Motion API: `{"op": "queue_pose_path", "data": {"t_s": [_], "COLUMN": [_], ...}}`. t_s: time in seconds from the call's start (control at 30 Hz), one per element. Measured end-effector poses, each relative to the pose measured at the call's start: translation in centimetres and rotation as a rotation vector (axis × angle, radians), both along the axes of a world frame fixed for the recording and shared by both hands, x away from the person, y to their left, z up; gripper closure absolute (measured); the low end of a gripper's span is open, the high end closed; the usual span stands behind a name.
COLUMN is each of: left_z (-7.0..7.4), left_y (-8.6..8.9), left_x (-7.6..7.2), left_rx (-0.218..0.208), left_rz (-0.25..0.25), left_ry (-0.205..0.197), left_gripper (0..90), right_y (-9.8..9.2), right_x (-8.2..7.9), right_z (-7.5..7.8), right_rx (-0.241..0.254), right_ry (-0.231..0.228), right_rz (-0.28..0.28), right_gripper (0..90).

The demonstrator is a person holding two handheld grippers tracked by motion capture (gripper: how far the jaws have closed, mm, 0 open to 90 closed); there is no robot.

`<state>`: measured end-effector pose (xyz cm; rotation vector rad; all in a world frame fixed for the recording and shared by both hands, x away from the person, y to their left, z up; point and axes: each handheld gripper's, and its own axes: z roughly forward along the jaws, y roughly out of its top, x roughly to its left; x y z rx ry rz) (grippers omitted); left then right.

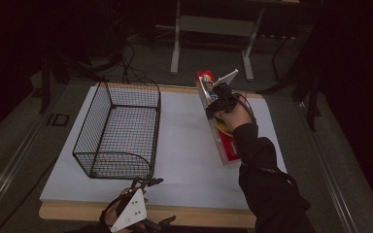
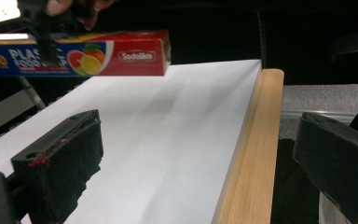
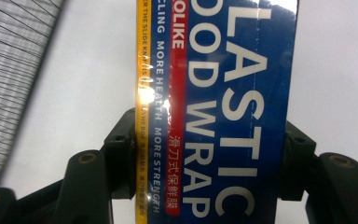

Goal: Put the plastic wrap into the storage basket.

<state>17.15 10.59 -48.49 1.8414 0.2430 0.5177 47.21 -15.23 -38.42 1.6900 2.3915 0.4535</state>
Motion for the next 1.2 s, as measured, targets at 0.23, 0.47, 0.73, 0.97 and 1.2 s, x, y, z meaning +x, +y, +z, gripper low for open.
{"op": "queue_pose_path", "data": {"t_s": [0.23,0.47,0.73,0.97,1.2], "left_z": [-0.1,-0.4,-0.5,-0.5,-0.5], "left_y": [0.0,0.0,-0.2,-0.1,-0.1], "left_x": [0.1,0.4,0.4,0.5,0.4], "left_rx": [-0.005,-0.025,-0.021,-0.026,-0.017], "left_rz": [-0.001,0.0,0.0,-0.003,-0.004], "left_ry": [0.007,0.035,0.037,0.043,0.042], "left_gripper": [1.9,2.0,1.9,2.0,2.0], "right_y": [1.8,4.8,7.8,9.9,12.0], "right_x": [-0.3,-1.1,-1.6,-1.8,-2.0], "right_z": [1.7,3.3,4.5,5.3,5.8], "right_rx": [0.048,0.077,0.089,0.094,0.108], "right_ry": [-0.051,-0.099,-0.135,-0.158,-0.177], "right_rz": [0.028,0.083,0.123,0.147,0.173], "right_gripper": [39.1,39.1,39.1,39.1,39.1]}}
